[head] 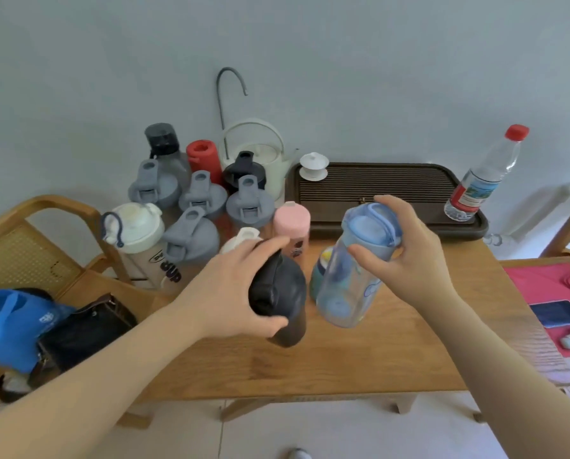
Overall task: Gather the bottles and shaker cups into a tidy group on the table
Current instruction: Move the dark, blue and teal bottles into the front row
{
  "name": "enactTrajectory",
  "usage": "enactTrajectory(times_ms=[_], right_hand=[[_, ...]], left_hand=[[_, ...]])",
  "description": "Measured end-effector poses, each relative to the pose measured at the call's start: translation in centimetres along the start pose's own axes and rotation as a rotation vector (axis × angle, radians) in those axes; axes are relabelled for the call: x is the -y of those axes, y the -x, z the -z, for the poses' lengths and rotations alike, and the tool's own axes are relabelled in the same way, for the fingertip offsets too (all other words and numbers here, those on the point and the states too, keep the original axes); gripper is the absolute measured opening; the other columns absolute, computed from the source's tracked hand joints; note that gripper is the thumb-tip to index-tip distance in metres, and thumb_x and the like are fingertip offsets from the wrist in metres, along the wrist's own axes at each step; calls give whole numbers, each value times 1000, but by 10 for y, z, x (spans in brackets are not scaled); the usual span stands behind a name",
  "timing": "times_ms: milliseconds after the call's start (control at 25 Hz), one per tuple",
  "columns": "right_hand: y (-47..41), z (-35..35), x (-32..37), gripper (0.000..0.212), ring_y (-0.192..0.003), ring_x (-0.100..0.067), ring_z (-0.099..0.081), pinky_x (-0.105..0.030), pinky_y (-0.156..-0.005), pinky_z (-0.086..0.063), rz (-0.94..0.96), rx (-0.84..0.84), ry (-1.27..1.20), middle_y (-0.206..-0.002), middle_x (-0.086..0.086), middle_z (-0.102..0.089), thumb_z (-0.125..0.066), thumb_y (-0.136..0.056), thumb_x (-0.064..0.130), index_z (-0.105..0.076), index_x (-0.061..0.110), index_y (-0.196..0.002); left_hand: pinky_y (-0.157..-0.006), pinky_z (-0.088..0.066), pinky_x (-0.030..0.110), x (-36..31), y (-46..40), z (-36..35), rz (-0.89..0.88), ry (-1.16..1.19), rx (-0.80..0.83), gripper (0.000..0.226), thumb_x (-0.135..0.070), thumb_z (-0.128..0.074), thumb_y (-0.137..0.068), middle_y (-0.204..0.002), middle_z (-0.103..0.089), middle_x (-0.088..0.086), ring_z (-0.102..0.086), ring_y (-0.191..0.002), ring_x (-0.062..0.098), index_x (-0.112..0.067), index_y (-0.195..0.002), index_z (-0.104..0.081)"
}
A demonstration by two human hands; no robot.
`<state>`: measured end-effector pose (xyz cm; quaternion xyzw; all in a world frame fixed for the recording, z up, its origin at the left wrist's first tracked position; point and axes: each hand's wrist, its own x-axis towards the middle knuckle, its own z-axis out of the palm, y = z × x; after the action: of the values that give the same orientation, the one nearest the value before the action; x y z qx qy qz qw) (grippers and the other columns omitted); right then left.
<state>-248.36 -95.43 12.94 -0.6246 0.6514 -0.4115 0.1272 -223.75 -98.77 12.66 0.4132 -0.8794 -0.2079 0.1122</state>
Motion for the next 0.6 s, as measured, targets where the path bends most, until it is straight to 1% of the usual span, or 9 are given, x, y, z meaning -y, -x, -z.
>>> enactTrajectory(times_ms=[120,200,280,360,400,480,600], right_hand=[[7,-38,26,69,-109,-17,-54,-34,-86,-47,51,192,10,-116,9,-56,-75,-67,38,-42,31,-127],[13,-70,41,70,-110,-17,-52,-29,-82,-43,101,308,52,-117,4,-57,-74,-66,41,-41,30,-127],[21,-102,58,72,-113,-18,-50,-27,-82,-41,146,385,101,-119,3,-56,-74,-67,42,-39,28,-128],[29,-127,74,73,-114,-19,-48,-32,-85,-46,148,428,161,-122,2,-55,-73,-68,43,-37,29,-130],[33,-136,81,72,-114,-20,-48,-34,-85,-46,145,442,184,-123,1,-54,-72,-69,44,-36,29,-130],[38,-147,90,72,-113,-21,-47,-33,-83,-46,120,444,218,-123,1,-53,-70,-70,44,-35,28,-131],[46,-140,84,72,-111,-22,-49,-33,-79,-46,19,377,274,-121,0,-53,-71,-70,41,-35,25,-129]], left_hand=[[-98,-35,33,36,39,-14,78,-126,43,99,-58,-65,-60,-139,-31,-8,-41,-120,18,-39,-139,-10],[-100,-34,36,62,61,-17,160,-155,30,99,-60,-63,-60,-140,-30,-6,-39,-122,20,-40,-140,-8],[-101,-33,38,87,81,-14,248,-161,-1,100,-60,-63,-60,-142,-28,-3,-37,-126,22,-41,-140,-6],[-103,-30,40,104,94,-9,296,-163,-20,100,-59,-64,-61,-145,-26,-1,-34,-128,23,-41,-140,-5],[-103,-30,40,109,98,-5,297,-151,-26,100,-59,-64,-61,-145,-26,0,-34,-128,23,-41,-140,-4],[-104,-29,39,113,100,1,244,-117,-40,99,-59,-65,-62,-144,-27,-1,-35,-128,23,-41,-139,-5],[-103,-30,39,108,90,2,114,-98,-13,99,-58,-65,-63,-143,-27,-1,-34,-127,23,-40,-139,-6]])
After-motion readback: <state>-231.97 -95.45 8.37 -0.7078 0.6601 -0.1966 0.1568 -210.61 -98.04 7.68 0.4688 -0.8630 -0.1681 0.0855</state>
